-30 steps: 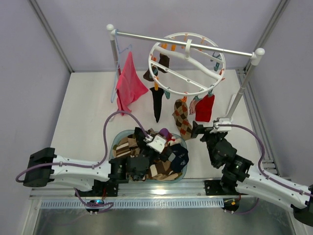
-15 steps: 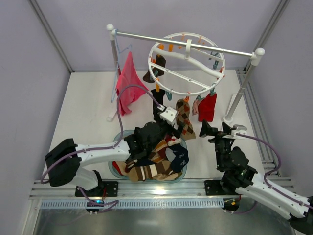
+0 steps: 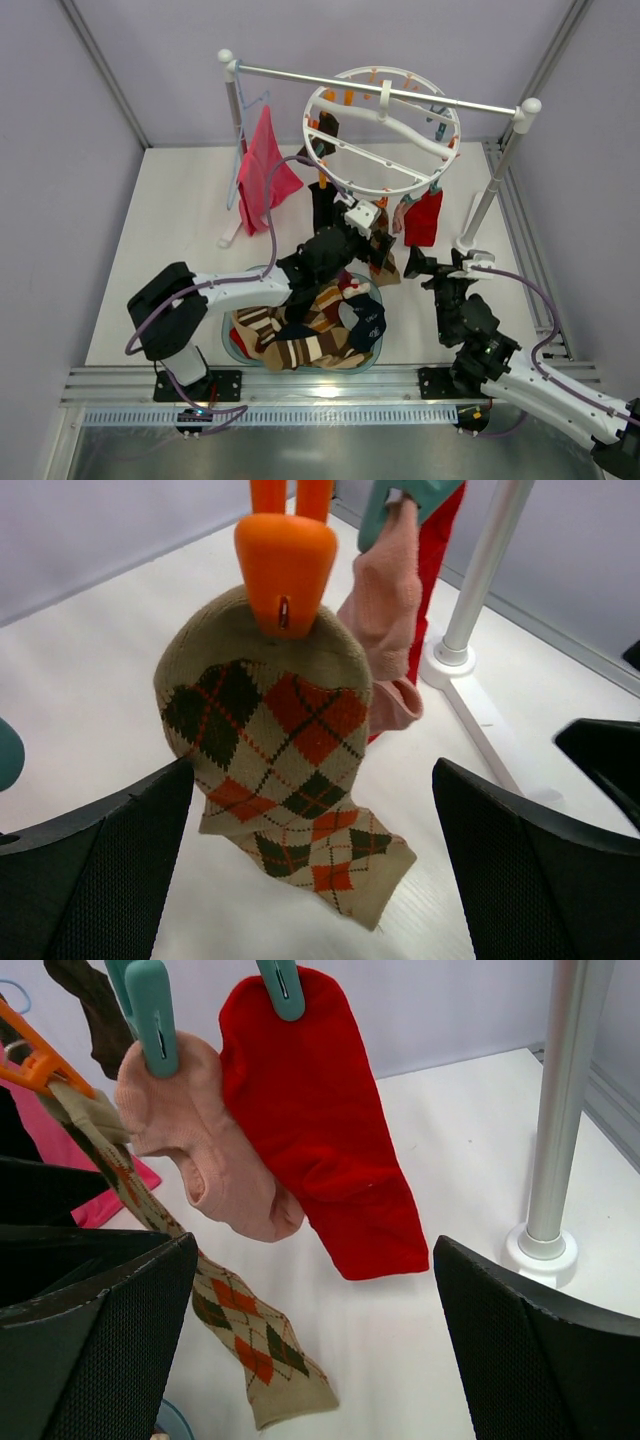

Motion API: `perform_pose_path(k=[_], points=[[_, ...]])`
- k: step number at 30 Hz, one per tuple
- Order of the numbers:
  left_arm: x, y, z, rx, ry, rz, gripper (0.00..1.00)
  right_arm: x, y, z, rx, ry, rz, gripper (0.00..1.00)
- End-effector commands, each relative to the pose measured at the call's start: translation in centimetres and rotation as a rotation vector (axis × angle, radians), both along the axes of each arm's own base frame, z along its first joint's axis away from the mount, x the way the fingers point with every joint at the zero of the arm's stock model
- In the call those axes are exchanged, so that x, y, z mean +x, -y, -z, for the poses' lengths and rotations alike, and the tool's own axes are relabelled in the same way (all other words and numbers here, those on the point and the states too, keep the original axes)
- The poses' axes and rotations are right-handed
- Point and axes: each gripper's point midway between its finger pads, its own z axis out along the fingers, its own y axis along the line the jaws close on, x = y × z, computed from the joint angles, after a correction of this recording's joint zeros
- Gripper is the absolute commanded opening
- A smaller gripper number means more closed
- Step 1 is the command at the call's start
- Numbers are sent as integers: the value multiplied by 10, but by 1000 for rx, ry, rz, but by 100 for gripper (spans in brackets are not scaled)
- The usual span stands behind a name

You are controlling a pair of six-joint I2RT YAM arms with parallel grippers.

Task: Remove the socks clipped to the hanger

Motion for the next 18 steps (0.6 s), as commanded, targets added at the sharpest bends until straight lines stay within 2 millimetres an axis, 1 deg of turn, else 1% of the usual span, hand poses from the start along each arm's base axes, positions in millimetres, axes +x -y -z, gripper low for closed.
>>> perform_pose_path(k=[1,3,4,6,7,15,16,17,18], points=[[13,10,-12,-62,10,-7,100,-1,-2,-13,76,45,-22,100],[19,11,-8,-63,4,-16,100,-2,-3,-13,78,49,-32,100],[24,12,2,-49,-8,-25,100,-2,-3,-13,84,51,-34,100],[29,13,5,-49,-15,-31,100,-3,-3,-13,80,51,-38,100],[33,13,11,-47,-16,-36,100,-2,-3,-12,78,50,-36,100],[38,15,17,-79,15,-48,99,0,-7,-9,57,41,-40,100],[38,15,16,-95,24,-48,91,0,-8,-9,56,40,-41,100],[38,14,16,-101,29,-50,85,0,-8,-9,54,41,-41,100],[38,14,17,-105,32,-53,74,1,-8,-8,54,40,-42,100]])
